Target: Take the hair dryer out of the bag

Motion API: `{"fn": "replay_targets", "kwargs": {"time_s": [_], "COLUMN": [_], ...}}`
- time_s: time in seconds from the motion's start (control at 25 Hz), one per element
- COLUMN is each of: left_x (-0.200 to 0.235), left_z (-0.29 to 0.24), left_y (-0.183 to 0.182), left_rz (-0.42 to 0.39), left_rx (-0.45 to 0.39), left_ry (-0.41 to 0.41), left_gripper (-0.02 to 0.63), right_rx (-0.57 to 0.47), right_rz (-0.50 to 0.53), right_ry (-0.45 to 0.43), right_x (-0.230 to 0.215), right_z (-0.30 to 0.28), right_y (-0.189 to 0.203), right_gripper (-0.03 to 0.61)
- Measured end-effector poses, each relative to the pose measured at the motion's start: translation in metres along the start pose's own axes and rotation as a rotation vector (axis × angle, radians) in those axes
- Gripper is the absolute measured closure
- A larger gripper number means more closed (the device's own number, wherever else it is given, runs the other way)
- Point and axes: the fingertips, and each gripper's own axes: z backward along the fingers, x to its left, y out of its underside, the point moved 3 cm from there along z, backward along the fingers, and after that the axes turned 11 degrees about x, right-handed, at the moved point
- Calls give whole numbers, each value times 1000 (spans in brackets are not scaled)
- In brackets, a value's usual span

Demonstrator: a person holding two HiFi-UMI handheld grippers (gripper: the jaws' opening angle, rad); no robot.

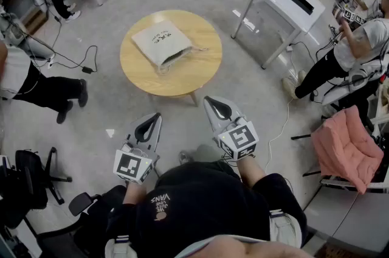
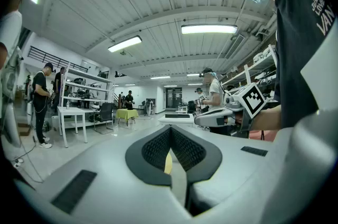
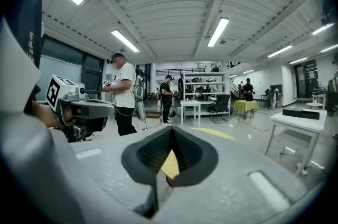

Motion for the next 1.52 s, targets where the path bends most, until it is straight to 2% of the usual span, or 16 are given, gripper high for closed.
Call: {"fn": "replay_targets", "kwargs": {"time_s": [0.28, 0.52, 1.04, 1.52], "left_x": [5, 17, 42, 62], "left_z": [-4, -18, -83, -148], "left_y": [4, 2, -6, -14], "left_rz": [23, 39, 66, 85], "left_rx": [-1, 2, 18, 33], "left_ry": [2, -8, -47, -112], "left_gripper": [603, 603, 603, 603], "right_rx": [16, 13, 43, 56], "right_rz": [-11, -2, -18, 0], "right_ry": [10, -17, -44, -129], "right_x": [-2, -16, -80, -139], "right_z": [-1, -18, -65, -105], "right_y": [3, -3, 2, 1], "right_gripper": [583, 581, 580, 580]}}
